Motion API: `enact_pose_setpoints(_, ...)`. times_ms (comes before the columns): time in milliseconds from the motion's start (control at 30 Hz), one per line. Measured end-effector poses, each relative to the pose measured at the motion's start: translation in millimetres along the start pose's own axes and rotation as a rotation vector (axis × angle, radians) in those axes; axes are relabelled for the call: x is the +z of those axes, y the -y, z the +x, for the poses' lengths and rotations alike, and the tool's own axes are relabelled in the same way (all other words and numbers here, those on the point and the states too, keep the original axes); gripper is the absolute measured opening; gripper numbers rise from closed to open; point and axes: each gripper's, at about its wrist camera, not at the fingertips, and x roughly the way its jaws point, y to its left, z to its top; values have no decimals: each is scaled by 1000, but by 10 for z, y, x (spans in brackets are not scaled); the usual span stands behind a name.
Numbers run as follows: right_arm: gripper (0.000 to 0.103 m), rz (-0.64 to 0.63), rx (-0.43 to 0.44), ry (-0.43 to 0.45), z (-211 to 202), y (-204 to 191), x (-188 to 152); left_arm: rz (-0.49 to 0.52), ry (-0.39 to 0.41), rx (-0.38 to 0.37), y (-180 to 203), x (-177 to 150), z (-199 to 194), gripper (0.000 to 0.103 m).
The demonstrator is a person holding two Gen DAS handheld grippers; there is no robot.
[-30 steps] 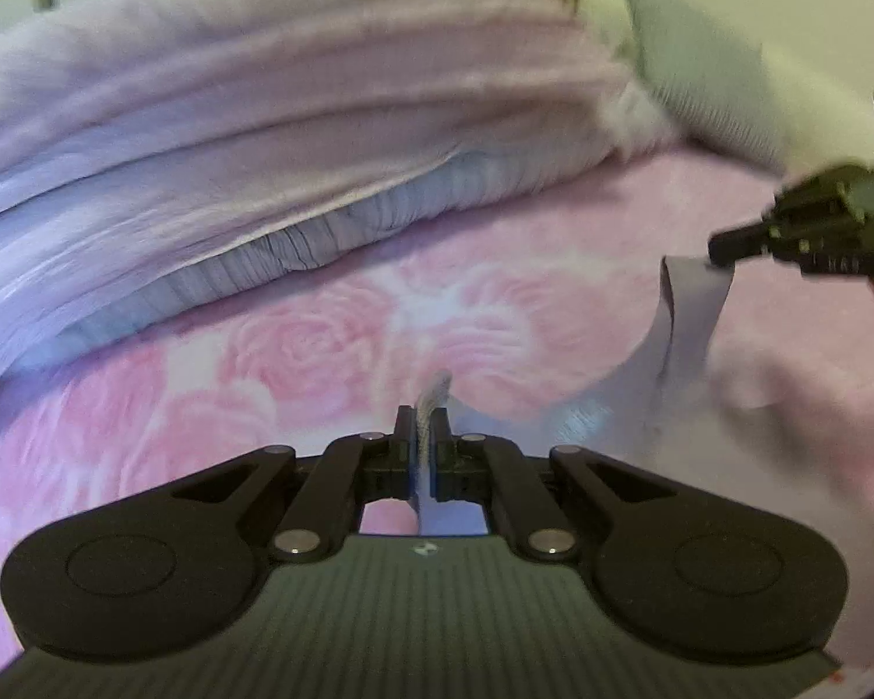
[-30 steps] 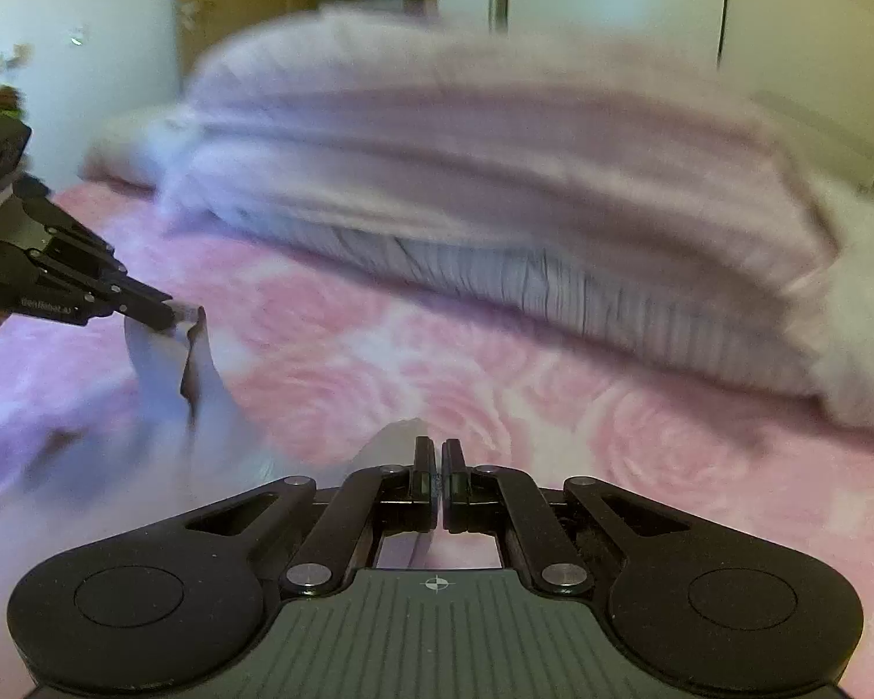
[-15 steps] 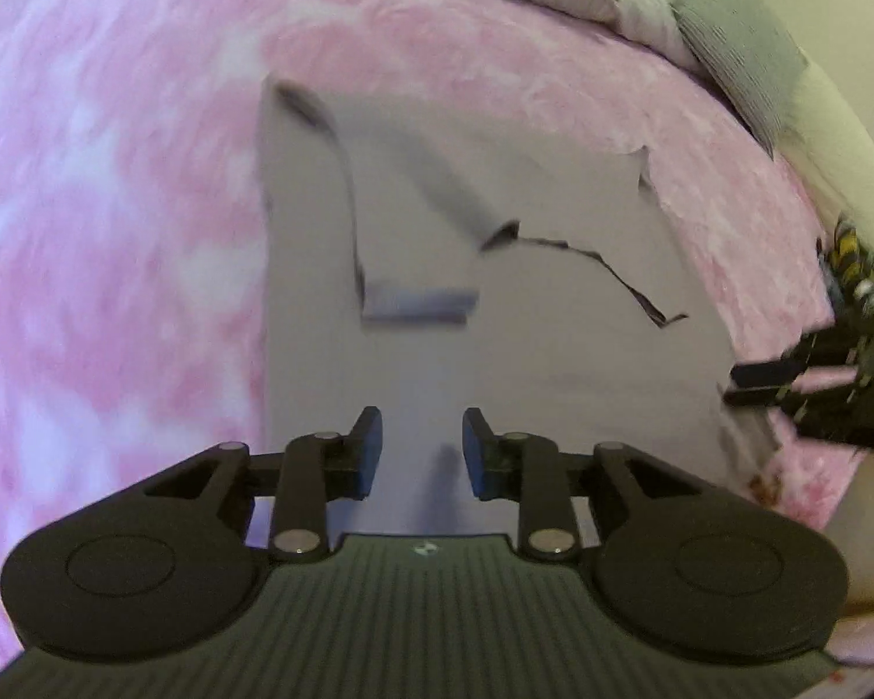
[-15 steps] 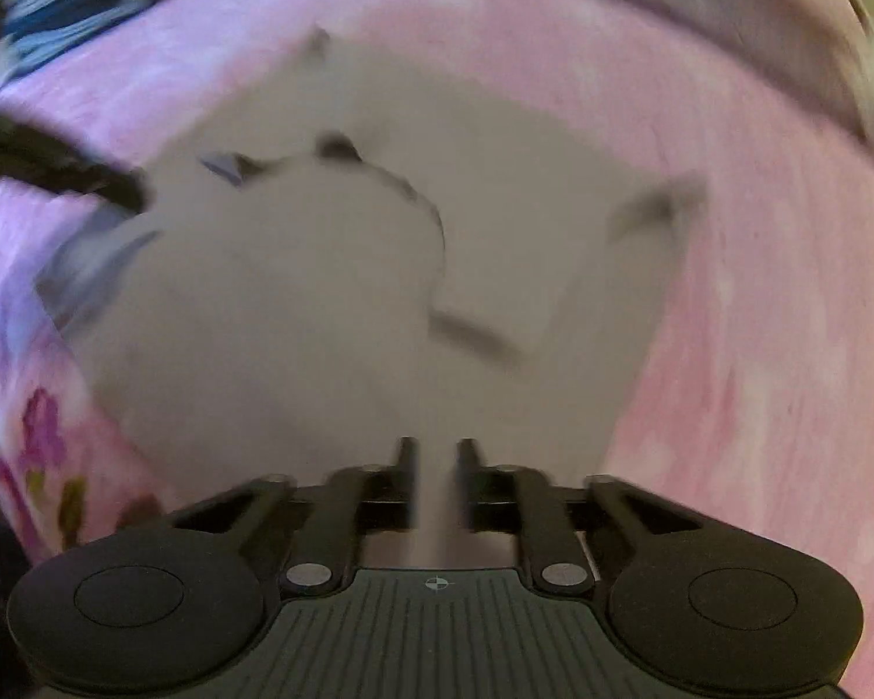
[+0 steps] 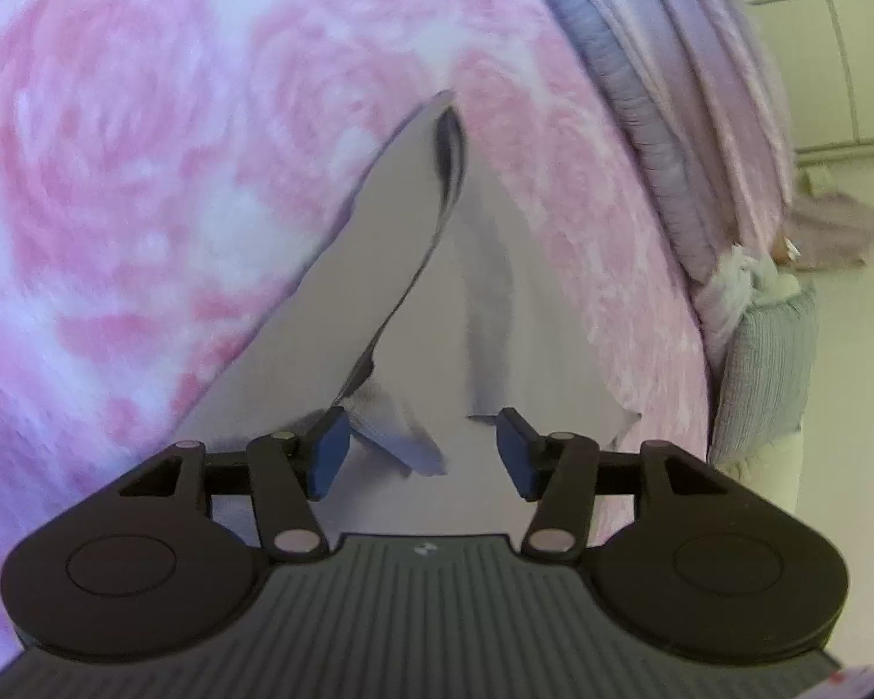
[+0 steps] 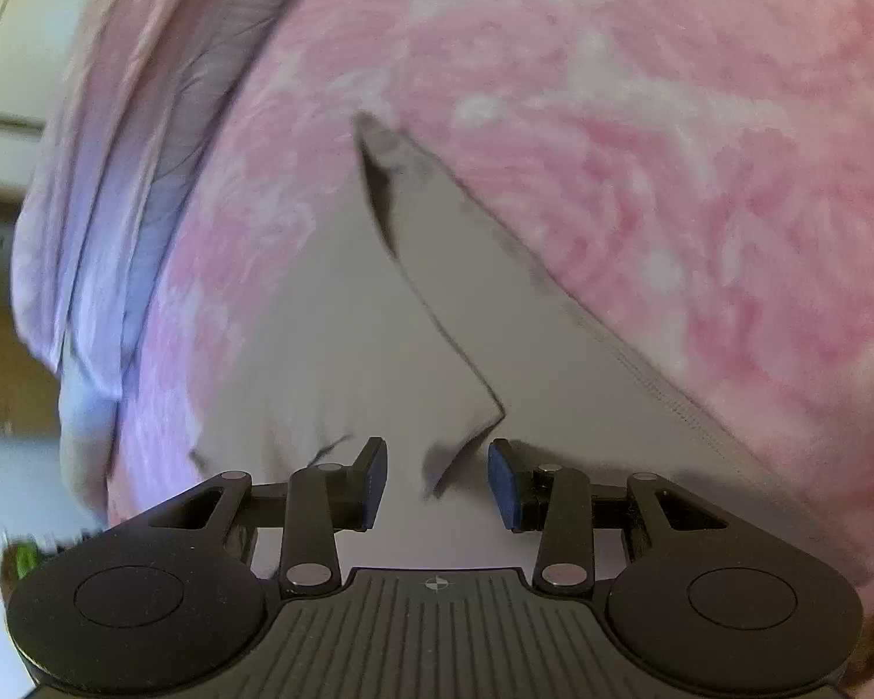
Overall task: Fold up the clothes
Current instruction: 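Close both grippers on the tank top hem corners and lift them, then carry the held hem over with both grippers, folding the tank top lengthwise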
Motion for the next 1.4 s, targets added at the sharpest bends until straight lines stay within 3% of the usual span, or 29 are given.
enact_pose_setpoints(33, 36, 31, 4, 7, 56, 11, 16, -5, -3, 17, 4, -6, 38, 48)
enact_pose_setpoints(100, 21, 64, 16, 22, 124, 34, 51, 5, 5, 43, 12, -22, 69, 38)
enact_pose_setpoints(133, 0, 60, 7, 27, 122, 63, 44, 19, 11, 72, 30, -24, 90, 23)
enact_pose_setpoints(167, 0, 42, 0, 24, 145, 69, 60, 38, 18, 91, 50, -24, 103, 4)
enact_pose_setpoints(200, 0, 22, 4, 28, 152, 64, 66, 65, 26, 101, 66, -39, 101, 0)
enact_pose_setpoints(367, 0, -77, 56, 90, -131, 41, -45, 212, 121, 131, 164, -309, -207, 0)
enact_pose_setpoints(433, 0, -77, 69, 82, -269, 96, -75, 233, 122, 113, 150, -450, -336, 0)
enact_pose_setpoints(767, 0, -22, 73, 7, -781, 535, -499, 162, 78, 127, -213, -1013, -564, 0)
enact_pose_setpoints(1033, 0, 13, 125, 2, -1002, 721, -589, 188, 75, 96, -259, -1197, -671, 0)
enact_pose_setpoints(1400, 0, 1, 72, -16, -958, 903, -673, 168, 61, 132, -401, -1303, -587, 0)
